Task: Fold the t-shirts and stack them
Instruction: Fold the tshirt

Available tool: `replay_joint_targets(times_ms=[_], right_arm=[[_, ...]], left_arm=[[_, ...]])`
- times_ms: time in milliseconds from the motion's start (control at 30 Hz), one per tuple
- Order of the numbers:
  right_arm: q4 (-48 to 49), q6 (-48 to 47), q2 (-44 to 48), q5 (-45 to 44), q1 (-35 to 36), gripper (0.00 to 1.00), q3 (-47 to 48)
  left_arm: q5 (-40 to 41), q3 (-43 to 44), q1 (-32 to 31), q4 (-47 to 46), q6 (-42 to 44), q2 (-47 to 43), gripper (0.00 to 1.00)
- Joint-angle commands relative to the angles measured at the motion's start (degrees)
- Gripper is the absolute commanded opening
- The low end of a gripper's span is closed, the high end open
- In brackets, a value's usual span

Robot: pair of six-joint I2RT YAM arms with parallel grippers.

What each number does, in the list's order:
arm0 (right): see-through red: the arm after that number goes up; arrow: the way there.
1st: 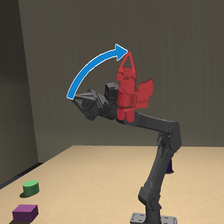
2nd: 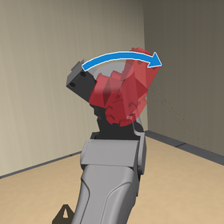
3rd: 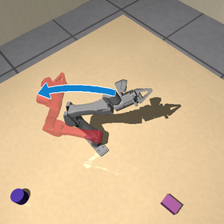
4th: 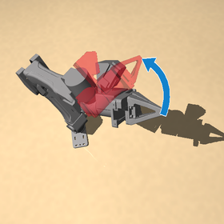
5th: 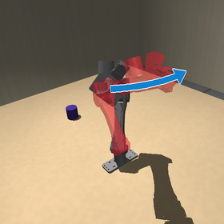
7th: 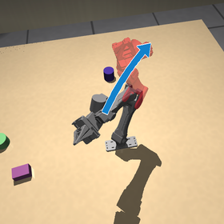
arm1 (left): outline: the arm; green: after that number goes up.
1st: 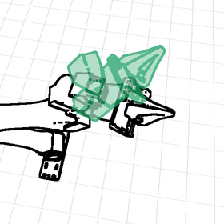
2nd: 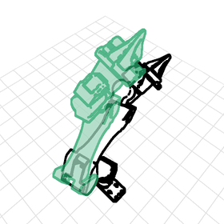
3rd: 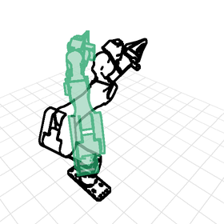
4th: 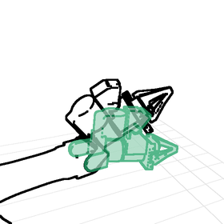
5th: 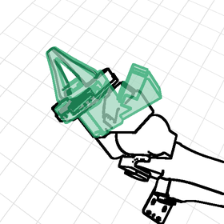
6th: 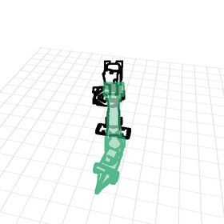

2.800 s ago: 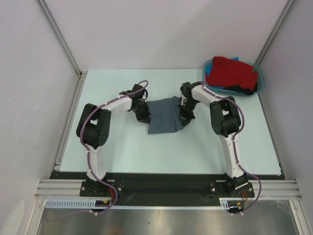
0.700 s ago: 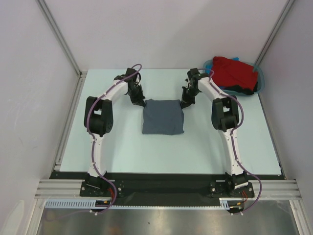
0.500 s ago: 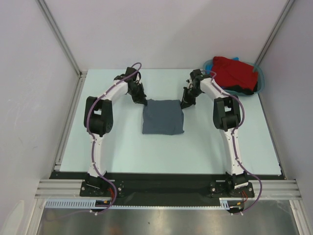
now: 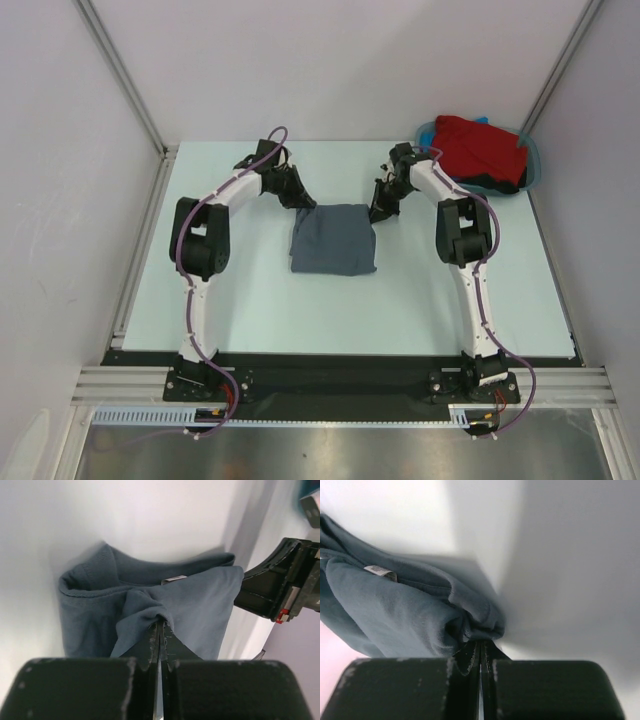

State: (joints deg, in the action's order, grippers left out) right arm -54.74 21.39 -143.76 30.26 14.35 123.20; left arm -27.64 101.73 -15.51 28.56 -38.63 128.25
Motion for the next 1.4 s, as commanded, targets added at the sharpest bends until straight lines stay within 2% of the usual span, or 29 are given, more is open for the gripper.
replay_joint_targets(times_ms=[0, 167, 267, 300, 500, 600, 733, 833, 933, 1000, 1033, 1067, 1200, 1367], right_arm=[[-1.1, -0.4, -2.1, 5.5, 0.9, 0.00, 1.1], [-1.3, -0.4, -3.1, 9.0, 2.5, 0.00, 1.9], [-4.8, -1.1, -1.6, -0.4, 1.8, 0.00, 3.8], [-4.6, -0.8, -0.3, -7.3, 1.6, 0.00, 3.5], [-5.7, 1.1, 5.5, -20.3, -3.4, 0.00, 1.7], [-5.5, 1.1, 7.6, -22.3, -4.0, 0.00, 0.0], [-5.6, 1.4, 7.6, -19.7, -4.1, 0.00, -2.4], [-5.8, 1.6, 7.1, -16.9, -4.0, 0.00, -3.0], [-5.1, 1.6, 7.5, -15.1, -3.0, 0.00, -4.5], [-4.9, 1.6, 7.4, -13.4, -2.0, 0.00, -5.6], [-4.9, 1.6, 7.4, -13.3, -2.0, 0.00, -5.6], [-4.7, 1.6, 7.4, -13.1, -1.5, 0.00, -5.9], [-5.1, 1.7, 6.7, -11.5, -0.8, 0.00, -6.0], [-5.4, 1.7, 6.5, -10.7, -0.7, 0.00, -6.0]], left_arm=[[-2.7, -0.2, -0.6, -2.7, -1.5, -2.5, 0.01], [-1.7, -0.2, -0.6, -1.1, -0.3, -2.4, 0.00], [-0.8, 0.0, -0.5, 0.0, 0.2, -2.5, 0.00], [-0.1, 0.0, -0.6, 0.5, 0.8, -3.0, 0.00], [9.2, 1.3, 0.4, 7.9, 4.1, -5.8, 0.00], [12.6, 0.0, 1.3, 10.0, 5.2, -8.7, 0.00], [14.9, -1.6, 2.1, 10.0, 6.4, -12.0, 0.01], [13.0, -1.8, 2.2, 9.3, 6.6, -13.5, 0.01], [4.4, -2.9, 2.1, 4.1, 4.6, -14.2, 0.03], [-7.0, -4.2, 1.7, -4.1, 1.7, -13.6, 0.03], [-7.1, -4.2, 1.4, -4.1, 0.7, -13.0, 0.03], [-11.4, -3.7, 0.7, -6.6, -0.3, -12.3, 0.03], [-15.8, -2.3, -2.1, -9.1, -2.4, -9.3, 0.03], [-15.8, -5.2, -3.7, -7.9, -2.8, -8.3, 0.02]])
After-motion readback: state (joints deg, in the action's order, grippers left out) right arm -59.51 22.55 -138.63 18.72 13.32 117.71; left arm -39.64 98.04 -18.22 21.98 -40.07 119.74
